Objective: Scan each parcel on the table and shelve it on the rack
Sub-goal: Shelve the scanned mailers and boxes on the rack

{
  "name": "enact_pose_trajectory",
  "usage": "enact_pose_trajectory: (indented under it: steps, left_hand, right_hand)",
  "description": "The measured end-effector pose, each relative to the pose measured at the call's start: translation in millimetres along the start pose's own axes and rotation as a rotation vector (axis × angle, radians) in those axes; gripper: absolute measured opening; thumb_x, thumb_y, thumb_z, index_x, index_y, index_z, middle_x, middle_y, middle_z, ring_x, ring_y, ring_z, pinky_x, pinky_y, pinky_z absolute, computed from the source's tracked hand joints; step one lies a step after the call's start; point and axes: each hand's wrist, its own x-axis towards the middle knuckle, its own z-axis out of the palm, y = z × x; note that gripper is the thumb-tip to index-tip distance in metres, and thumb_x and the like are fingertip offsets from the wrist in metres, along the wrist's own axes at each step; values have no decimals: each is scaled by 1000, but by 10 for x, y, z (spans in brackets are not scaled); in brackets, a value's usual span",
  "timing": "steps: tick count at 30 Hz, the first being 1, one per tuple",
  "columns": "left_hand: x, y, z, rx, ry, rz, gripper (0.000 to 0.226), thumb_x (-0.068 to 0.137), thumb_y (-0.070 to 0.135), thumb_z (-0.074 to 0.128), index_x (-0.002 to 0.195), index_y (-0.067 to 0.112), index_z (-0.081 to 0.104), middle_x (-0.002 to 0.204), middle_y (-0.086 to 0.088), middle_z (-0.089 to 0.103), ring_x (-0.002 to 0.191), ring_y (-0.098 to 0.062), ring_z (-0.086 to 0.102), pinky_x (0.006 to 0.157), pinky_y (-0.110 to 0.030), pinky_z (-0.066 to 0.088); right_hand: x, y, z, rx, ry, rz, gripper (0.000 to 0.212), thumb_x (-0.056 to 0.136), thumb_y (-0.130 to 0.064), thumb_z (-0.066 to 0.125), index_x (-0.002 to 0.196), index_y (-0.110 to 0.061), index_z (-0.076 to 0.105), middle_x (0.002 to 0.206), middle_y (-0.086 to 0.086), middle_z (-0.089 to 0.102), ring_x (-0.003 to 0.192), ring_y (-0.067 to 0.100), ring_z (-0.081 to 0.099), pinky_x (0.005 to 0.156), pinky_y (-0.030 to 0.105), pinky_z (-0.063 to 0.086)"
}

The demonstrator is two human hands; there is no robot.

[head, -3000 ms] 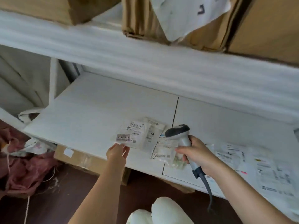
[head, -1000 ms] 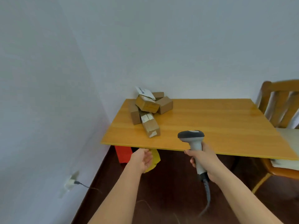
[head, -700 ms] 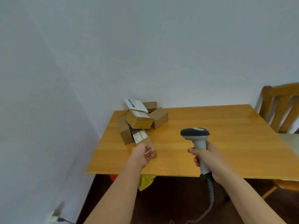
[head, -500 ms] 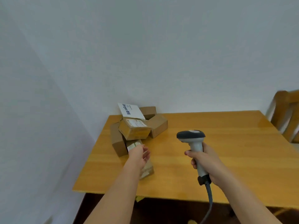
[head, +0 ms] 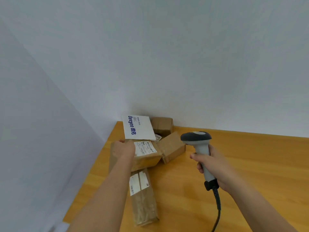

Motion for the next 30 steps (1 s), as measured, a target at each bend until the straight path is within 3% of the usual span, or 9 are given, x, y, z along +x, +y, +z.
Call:
enact_pose_trajectory:
  steps: [2,5,8,10,13,16,21,26,30]
  left_hand:
    - [344,59,67,214,44,-14,69,84,34,59,143,7,37,143,-16,44,131,-34,44,109,-46,39]
    - [681,112,152,303,-22,-41,69,87,39,61,143,5,40,144,-19,44,128,-36,47,105,-46,43]
    - [917,99,238,166,-71,-20,30,89,36,64,106,12,61,125,-16,64,113,-37,60,99,-50,49]
    - [1055,54,322,106,-77,-29,17,87,32,67,82,19,58,105,-11,71,101,-35,65,94,-53,52]
    - [1039,71,394,69,-46,-33,19,76,38,69,85,27,57,92,-6,71,97,-32,66,85,-51,56]
    - [831,166,466,-8,-24,-24,12,84,31,66,90,26,58,89,-3,69,87,-26,68,76,-45,60]
    - [467,362,602,42,-13,273,13,89,26,63,85,32,53,102,-3,66,89,-22,65,68,-35,56]
    - [-50,438,750,102,-278,590,18,92,8,64,82,19,55,95,3,65,86,-9,64,63,-19,58]
    - [-325,347,866,213,-505,774,24,86,4,69,75,23,59,92,7,68,91,-7,64,78,-23,56]
  right_hand:
    - [128,19,0,-11,-6,30,21,92,-15,67,109,-22,57,105,22,68,59,15,56,63,32,49]
    - [277,44,-47,-3,26,51,20,92,-16,66,109,-22,57,106,21,69,59,15,55,63,31,49]
    - [436,17,-96,10,61,77,22,92,-17,67,111,-22,56,107,22,68,60,16,55,63,32,49]
    - [527,4,-92,26,70,80,22,92,-16,67,110,-21,57,108,24,67,59,15,55,61,31,49]
    - [612,-2,-37,55,90,82,21,92,-14,66,110,-19,57,110,25,66,57,13,54,58,30,49]
    - [675,-8,27,95,117,85,25,92,-12,67,115,-13,57,103,26,65,53,11,53,55,27,49]
    - [766,-132,133,244,178,60,24,90,-11,70,108,-18,55,110,27,67,53,12,50,53,27,49]
    - [787,-244,164,403,263,15,42,86,-32,75,118,-14,56,100,11,73,49,10,50,52,25,49]
    - [803,-240,87,499,376,36,55,78,-54,75,115,-19,55,98,8,73,49,12,51,48,28,48]
